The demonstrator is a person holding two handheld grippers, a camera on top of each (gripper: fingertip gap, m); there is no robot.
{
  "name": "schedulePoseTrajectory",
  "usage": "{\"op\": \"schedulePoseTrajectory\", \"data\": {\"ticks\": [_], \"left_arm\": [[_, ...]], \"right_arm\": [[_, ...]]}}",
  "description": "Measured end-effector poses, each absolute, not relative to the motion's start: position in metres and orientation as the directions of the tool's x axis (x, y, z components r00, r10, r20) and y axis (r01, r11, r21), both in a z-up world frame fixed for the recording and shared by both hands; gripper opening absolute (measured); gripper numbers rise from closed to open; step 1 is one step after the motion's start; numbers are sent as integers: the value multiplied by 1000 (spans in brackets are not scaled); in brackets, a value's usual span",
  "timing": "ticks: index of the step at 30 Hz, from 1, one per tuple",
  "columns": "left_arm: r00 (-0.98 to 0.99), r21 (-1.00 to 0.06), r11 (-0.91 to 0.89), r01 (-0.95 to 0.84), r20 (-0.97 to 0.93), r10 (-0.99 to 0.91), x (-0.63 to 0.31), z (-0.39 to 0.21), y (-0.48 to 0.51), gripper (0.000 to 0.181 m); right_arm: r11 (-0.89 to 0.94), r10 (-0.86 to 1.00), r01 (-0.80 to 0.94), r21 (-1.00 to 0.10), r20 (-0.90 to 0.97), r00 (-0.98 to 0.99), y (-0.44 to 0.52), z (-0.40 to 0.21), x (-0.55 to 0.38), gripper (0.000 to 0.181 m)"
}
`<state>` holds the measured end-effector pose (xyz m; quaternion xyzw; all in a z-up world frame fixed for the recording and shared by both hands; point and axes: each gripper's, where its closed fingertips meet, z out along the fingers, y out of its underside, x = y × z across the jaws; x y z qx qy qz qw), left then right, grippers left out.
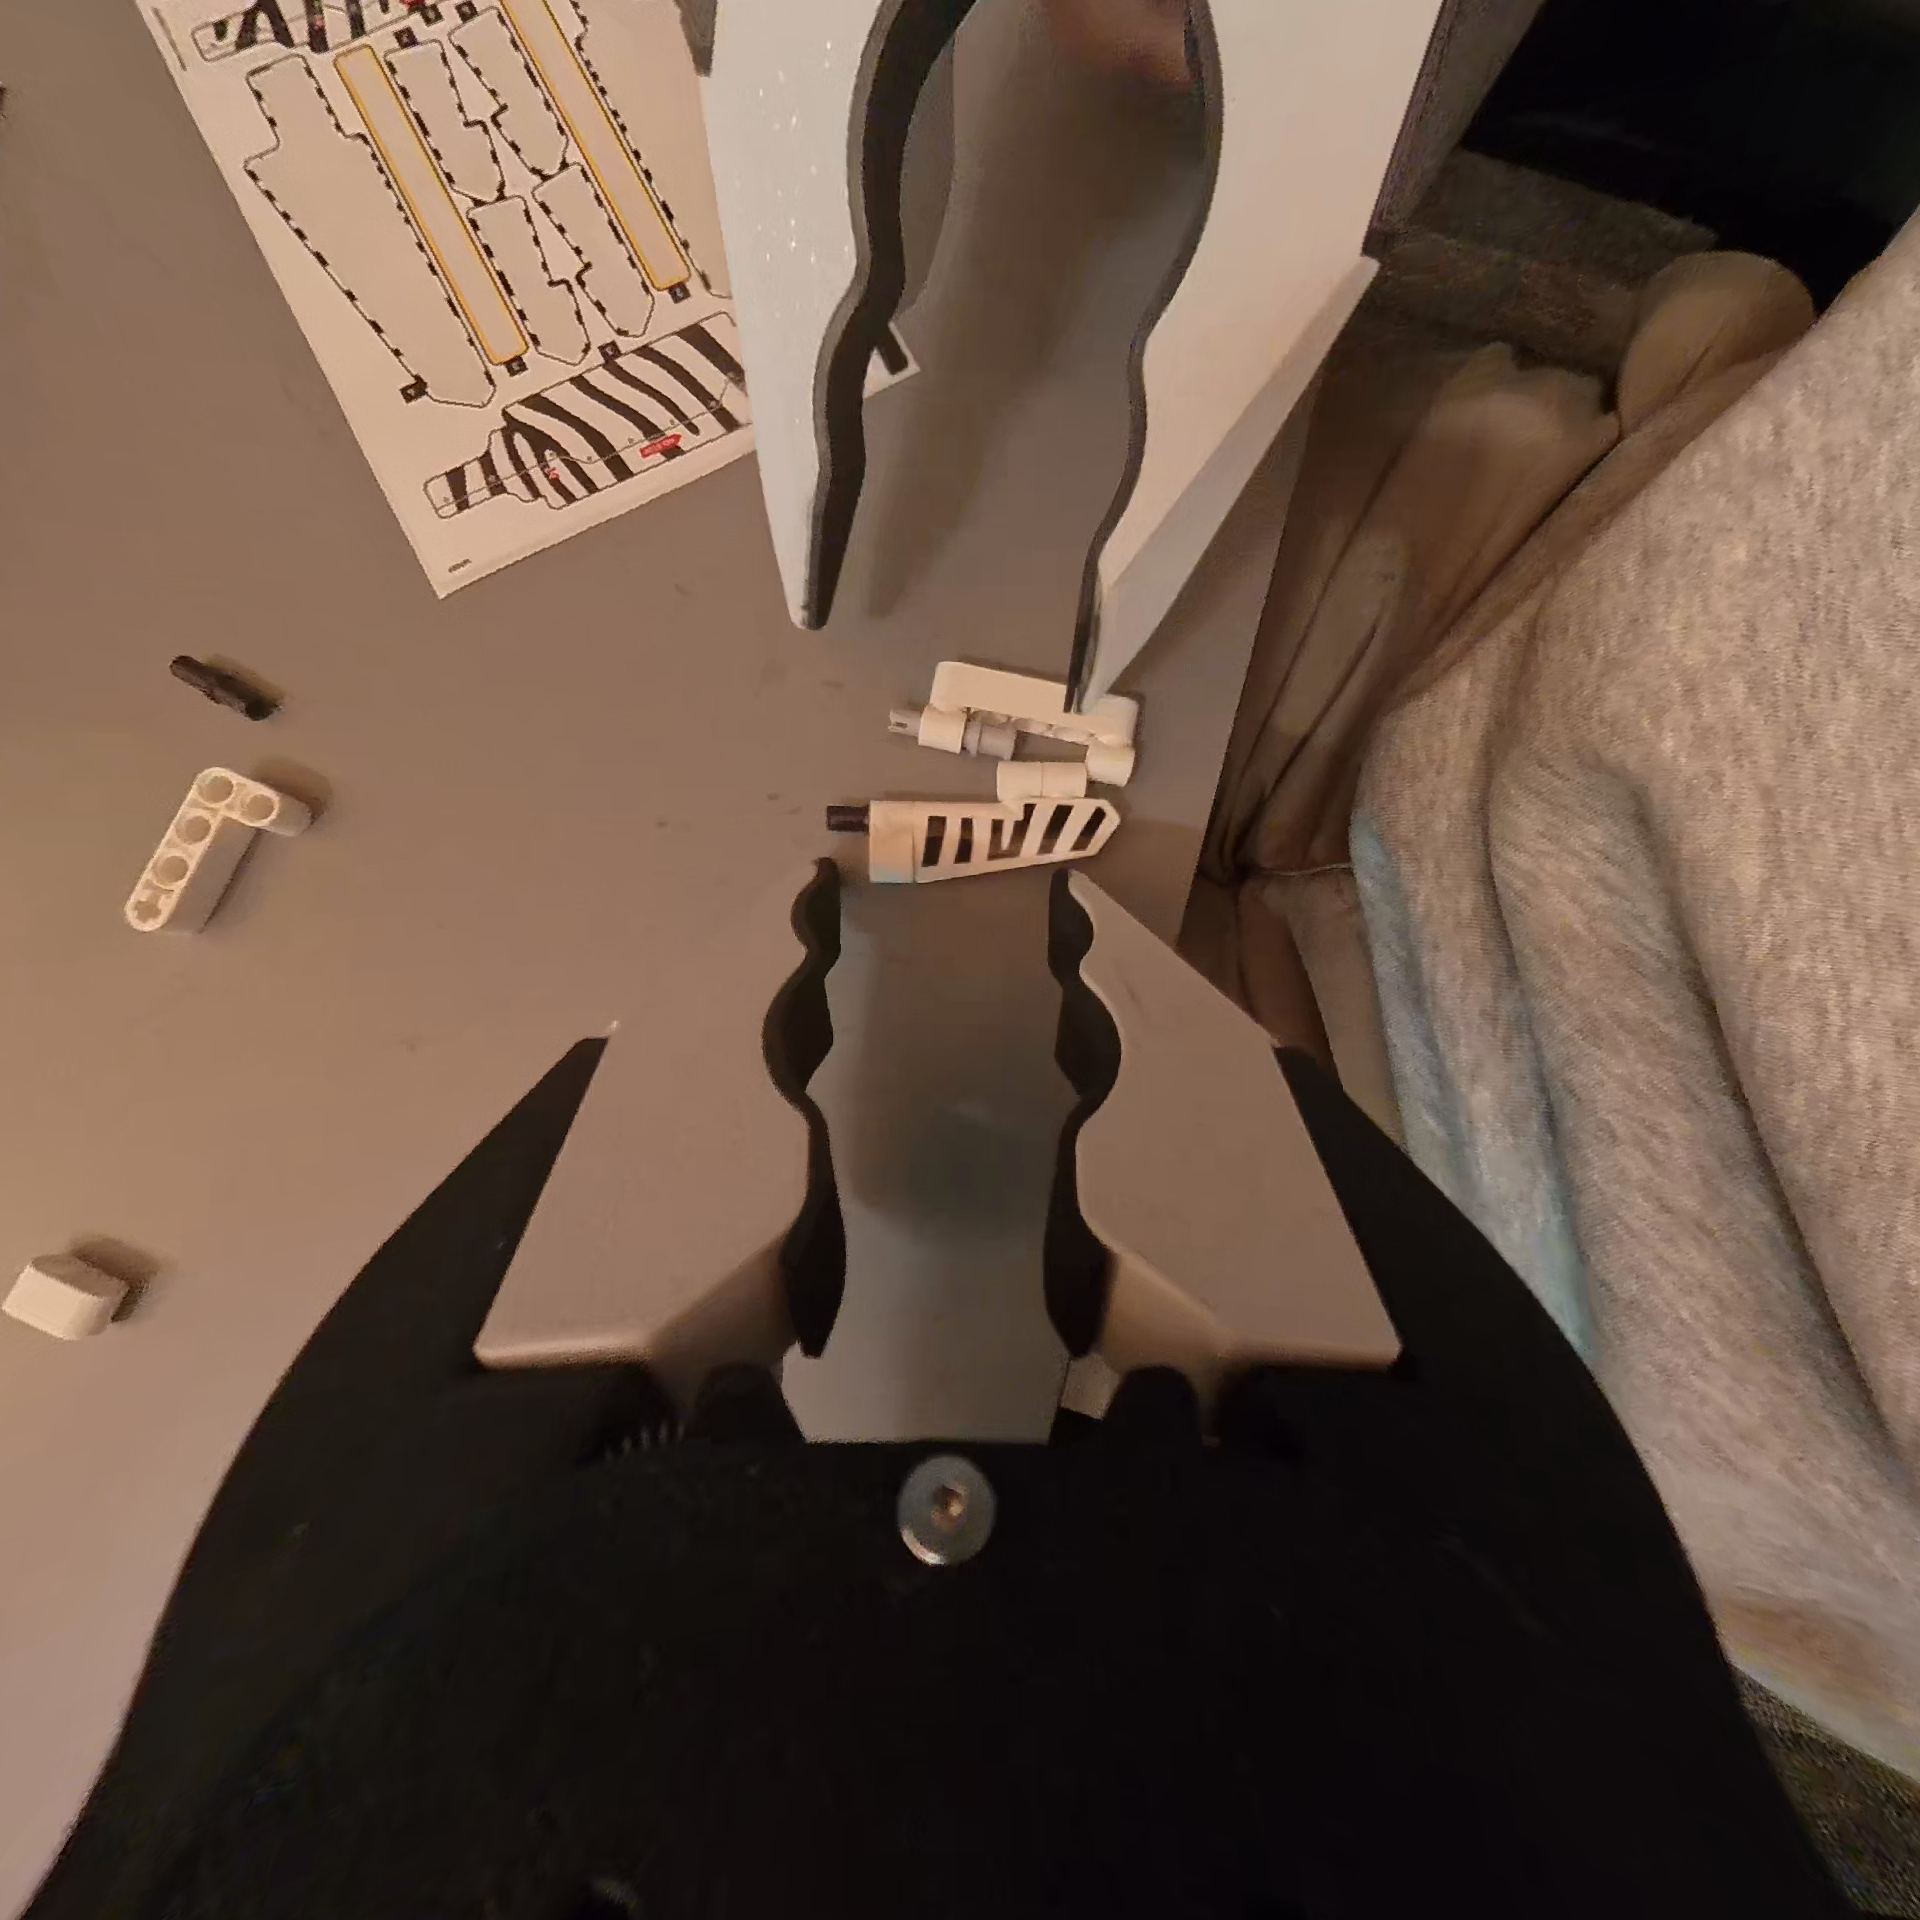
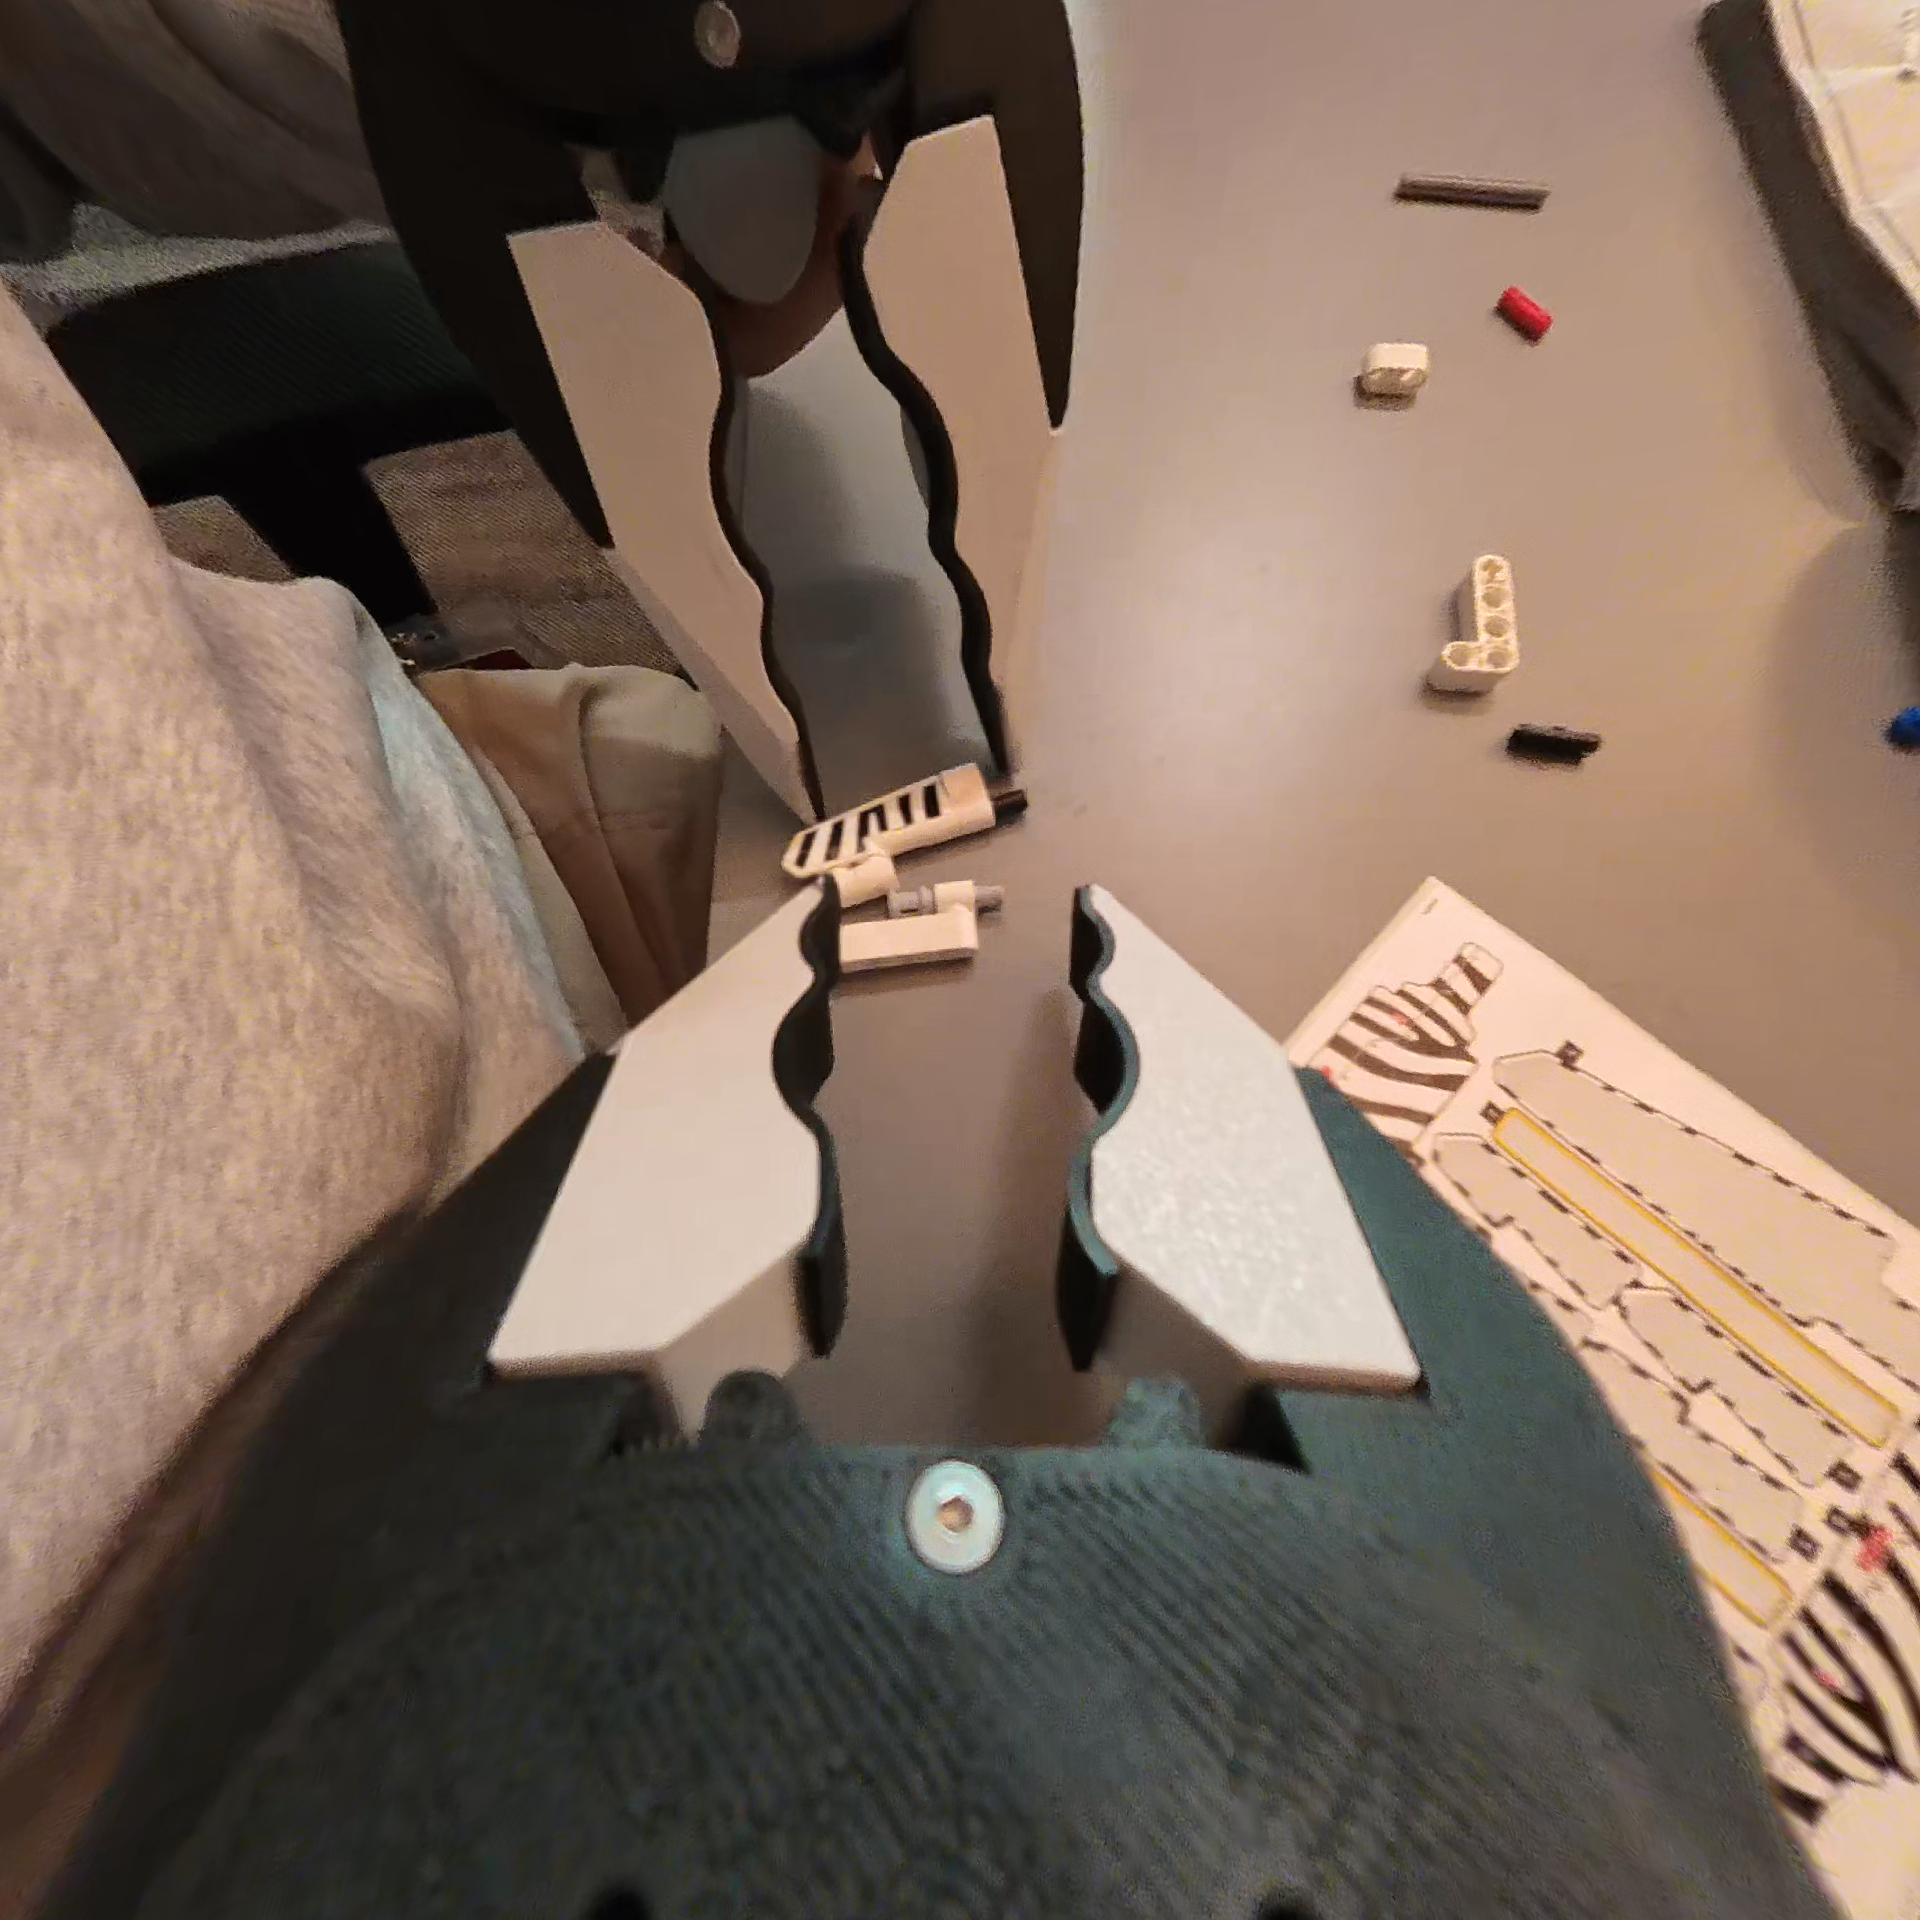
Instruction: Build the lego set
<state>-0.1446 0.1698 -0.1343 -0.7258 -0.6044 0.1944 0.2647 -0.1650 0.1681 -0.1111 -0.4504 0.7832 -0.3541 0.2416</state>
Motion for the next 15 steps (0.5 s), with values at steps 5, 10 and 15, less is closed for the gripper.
{"op": "schedulePoseTrajectory", "data": {"ticks": [5, 10, 15], "left_arm": [[177, -628, -110, 770, 45, 983, -144, -135, 166, 41], [172, -650, -99, 754, 49, 984, -142, -135, 166, 41], [173, -669, -94, 737, 53, 983, -142, -134, 167, 40]], "right_arm": [[322, -892, -627, -709, -5, -453, 166, -118, -160, 39], [316, -904, -697, -644, 18, -427, 167, -127, -160, 32], [314, -914, -720, -619, 9, -406, 170, -129, -158, 24]]}}
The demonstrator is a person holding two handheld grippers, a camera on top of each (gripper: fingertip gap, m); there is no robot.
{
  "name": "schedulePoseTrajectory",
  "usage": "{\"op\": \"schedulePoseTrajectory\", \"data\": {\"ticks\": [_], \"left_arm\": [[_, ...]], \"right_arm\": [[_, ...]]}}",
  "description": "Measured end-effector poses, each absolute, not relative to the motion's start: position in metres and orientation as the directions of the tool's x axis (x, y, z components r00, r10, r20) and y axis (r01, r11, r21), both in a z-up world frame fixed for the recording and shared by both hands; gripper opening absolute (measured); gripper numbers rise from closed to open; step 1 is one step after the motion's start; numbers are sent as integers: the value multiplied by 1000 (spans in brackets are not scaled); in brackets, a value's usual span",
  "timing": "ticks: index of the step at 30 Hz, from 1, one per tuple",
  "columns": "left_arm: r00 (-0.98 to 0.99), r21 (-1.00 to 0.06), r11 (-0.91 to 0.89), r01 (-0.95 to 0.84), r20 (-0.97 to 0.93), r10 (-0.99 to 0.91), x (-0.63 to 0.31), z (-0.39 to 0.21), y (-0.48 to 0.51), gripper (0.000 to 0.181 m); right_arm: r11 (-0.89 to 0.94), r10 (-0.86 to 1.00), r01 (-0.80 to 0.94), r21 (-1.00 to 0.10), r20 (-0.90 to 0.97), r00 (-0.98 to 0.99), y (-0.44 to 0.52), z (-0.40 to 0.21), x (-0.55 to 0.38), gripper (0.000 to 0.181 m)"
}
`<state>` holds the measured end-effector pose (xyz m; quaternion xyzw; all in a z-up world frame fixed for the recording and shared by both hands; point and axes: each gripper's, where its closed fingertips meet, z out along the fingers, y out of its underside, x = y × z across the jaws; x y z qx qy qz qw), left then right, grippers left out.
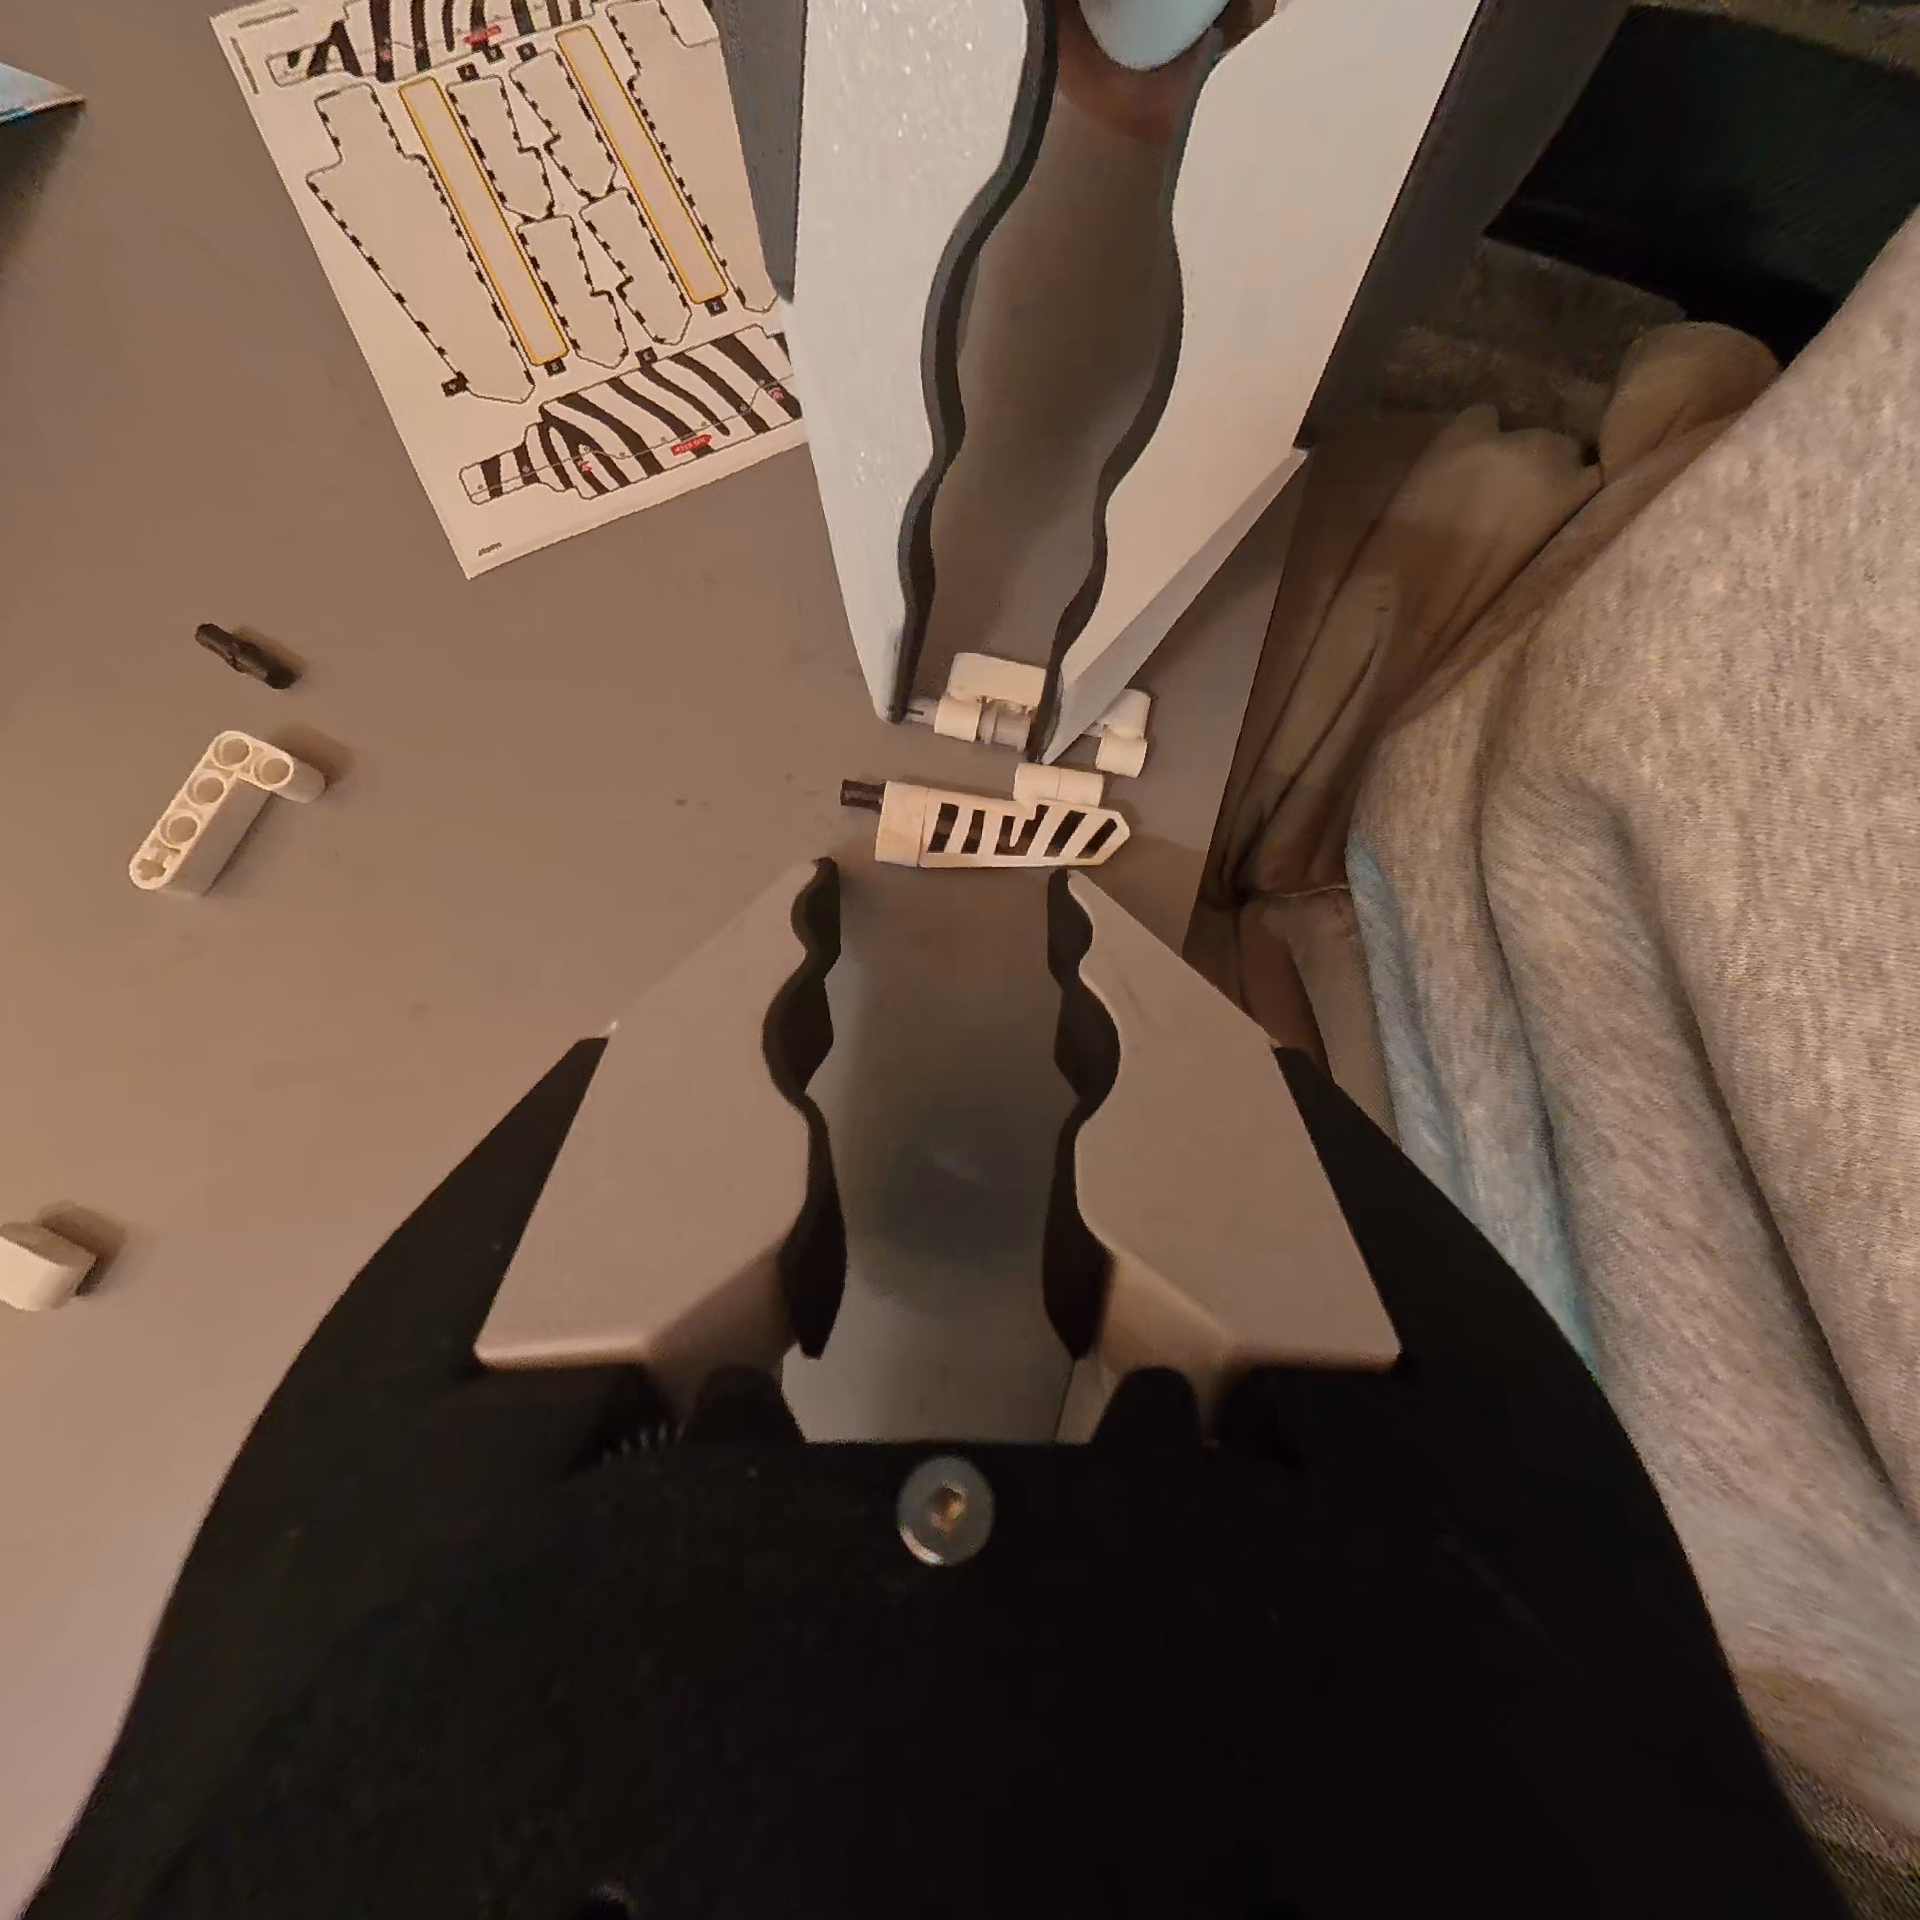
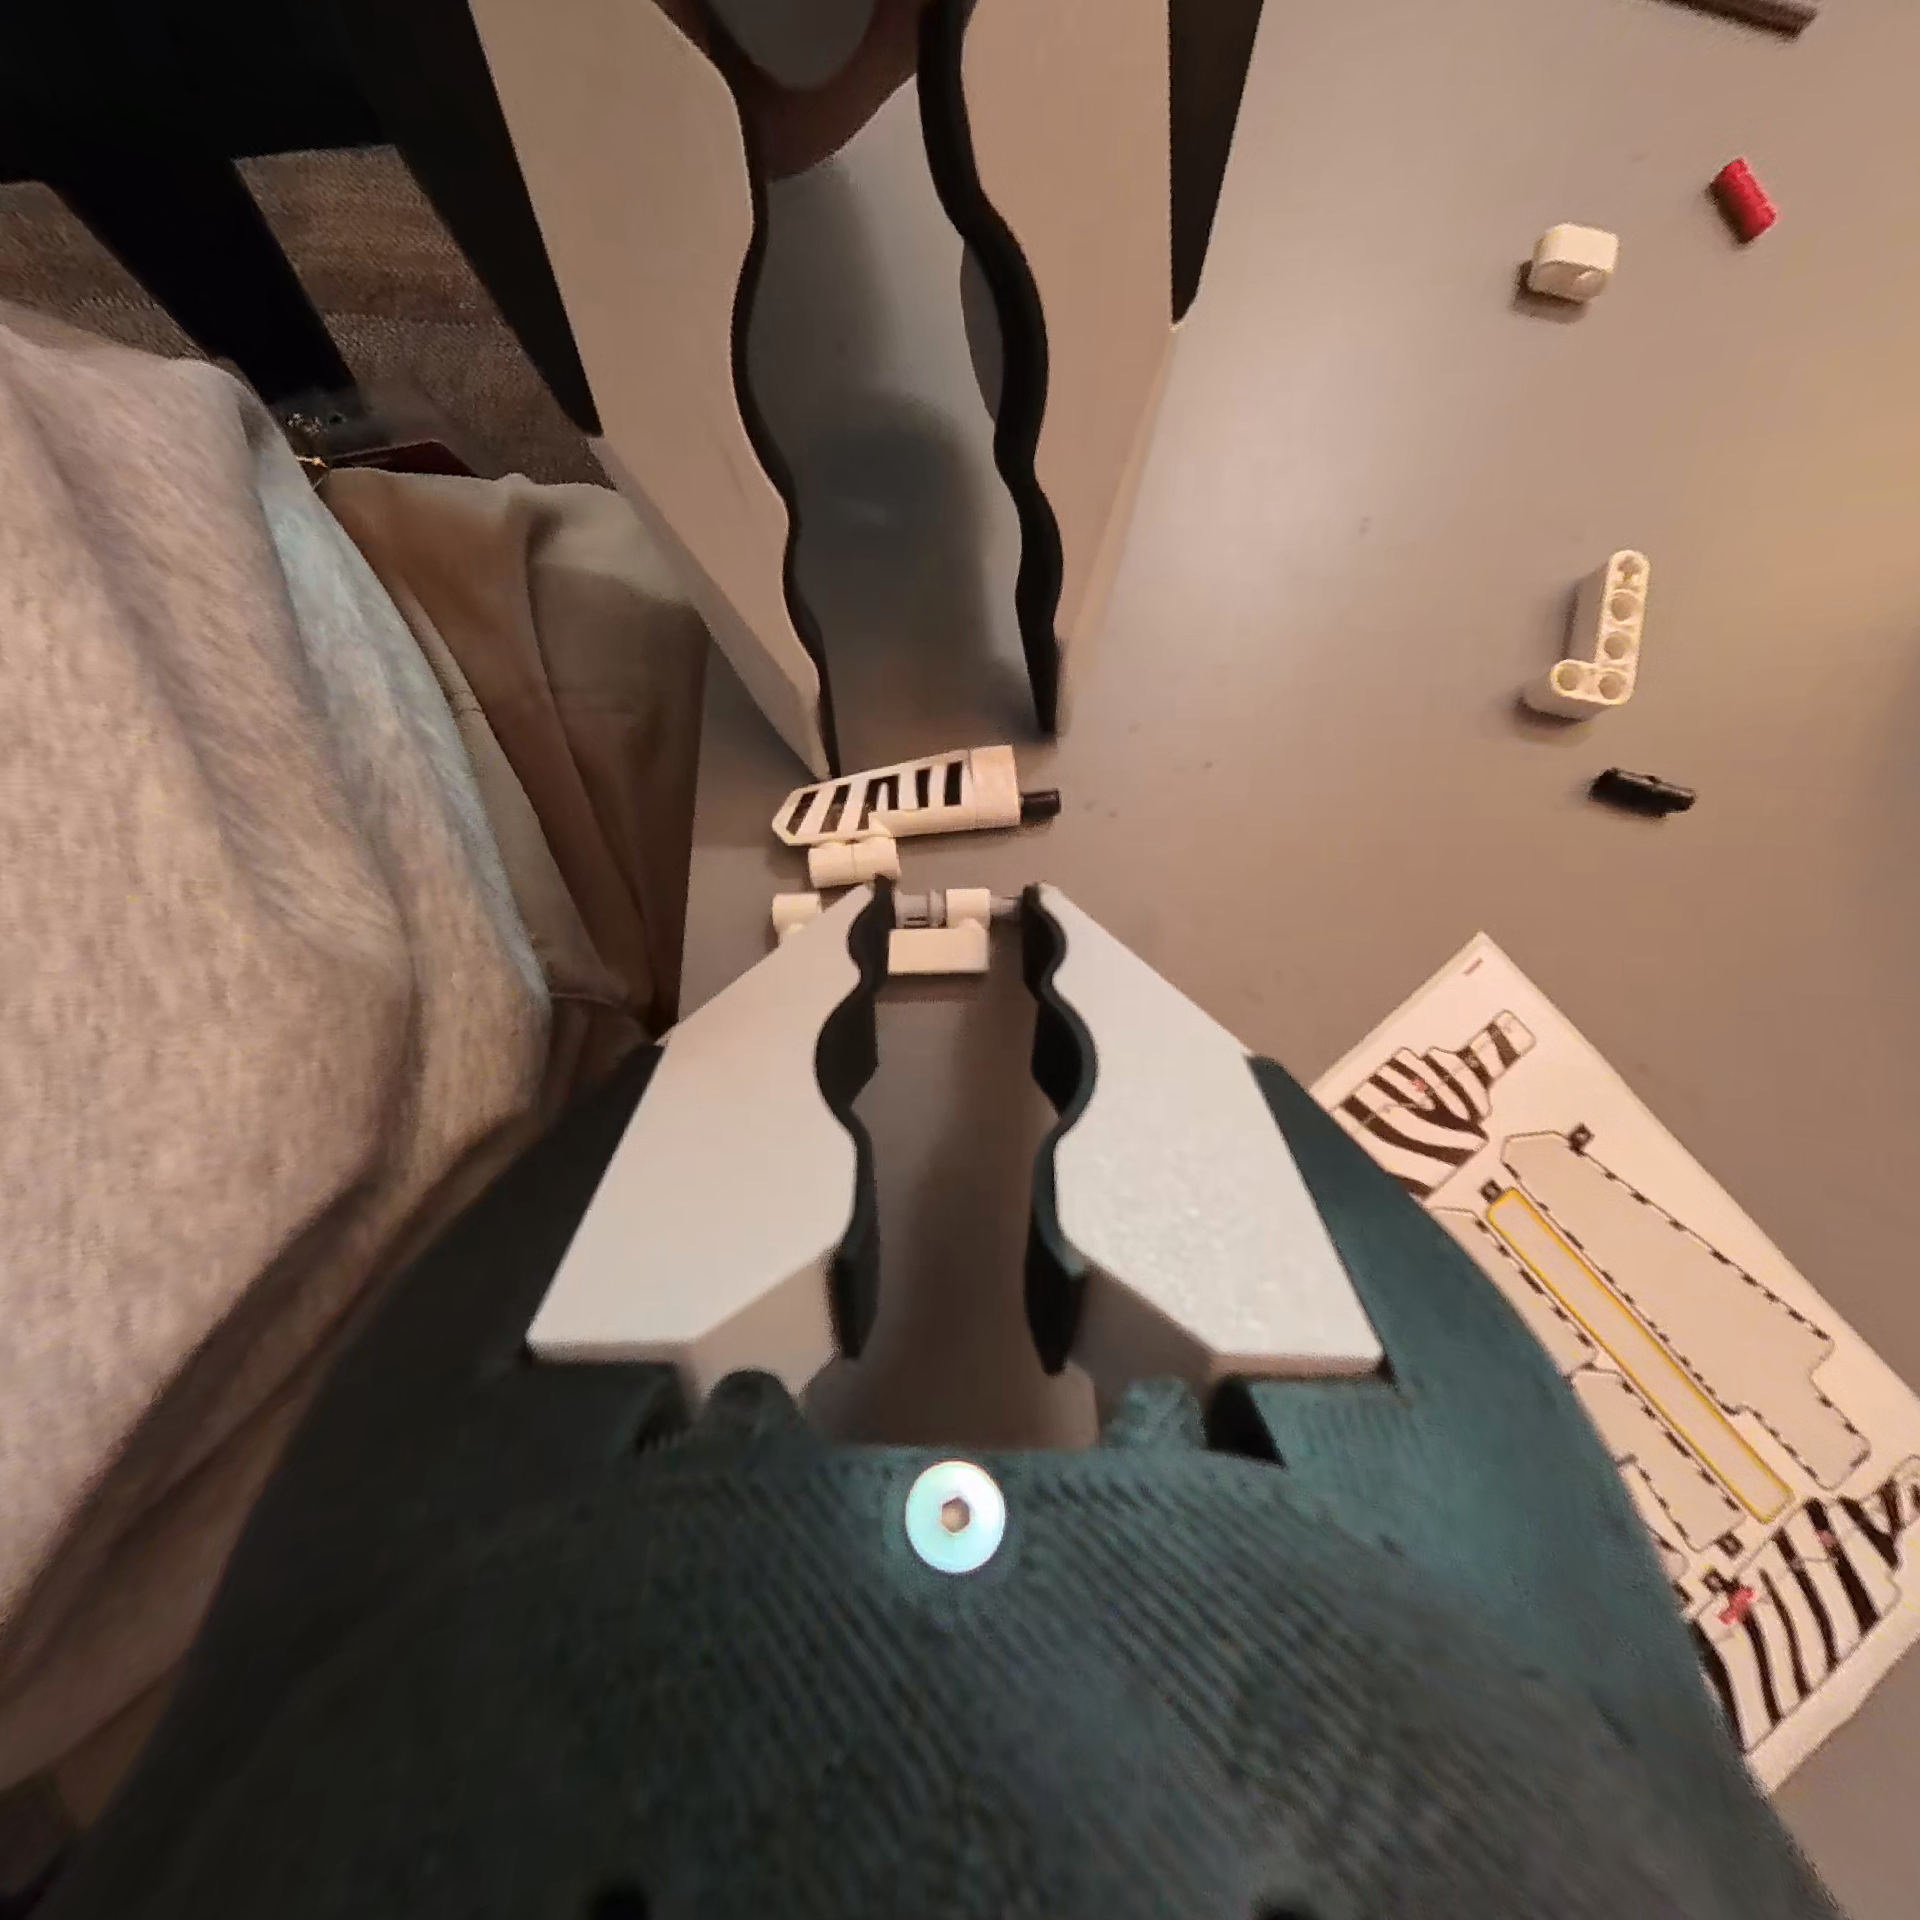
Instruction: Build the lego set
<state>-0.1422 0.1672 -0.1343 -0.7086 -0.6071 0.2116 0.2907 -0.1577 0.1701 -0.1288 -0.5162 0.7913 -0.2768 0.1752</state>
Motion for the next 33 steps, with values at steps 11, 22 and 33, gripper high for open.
{"op": "schedulePoseTrajectory", "data": {"ticks": [11, 22, 33], "left_arm": [[187, -700, -90, 708, 63, 980, -143, -134, 171, 38], [188, -710, -87, 699, 65, 980, -144, -134, 174, 38], [187, -710, -87, 699, 65, 980, -144, -134, 174, 37]], "right_arm": [[322, -916, -730, -603, -3, -402, 171, -129, -159, 23], [310, -893, -721, -620, 71, -445, 168, -129, -160, 24], [406, -844, -713, -572, 65, -533, 166, -130, -165, 23]]}}
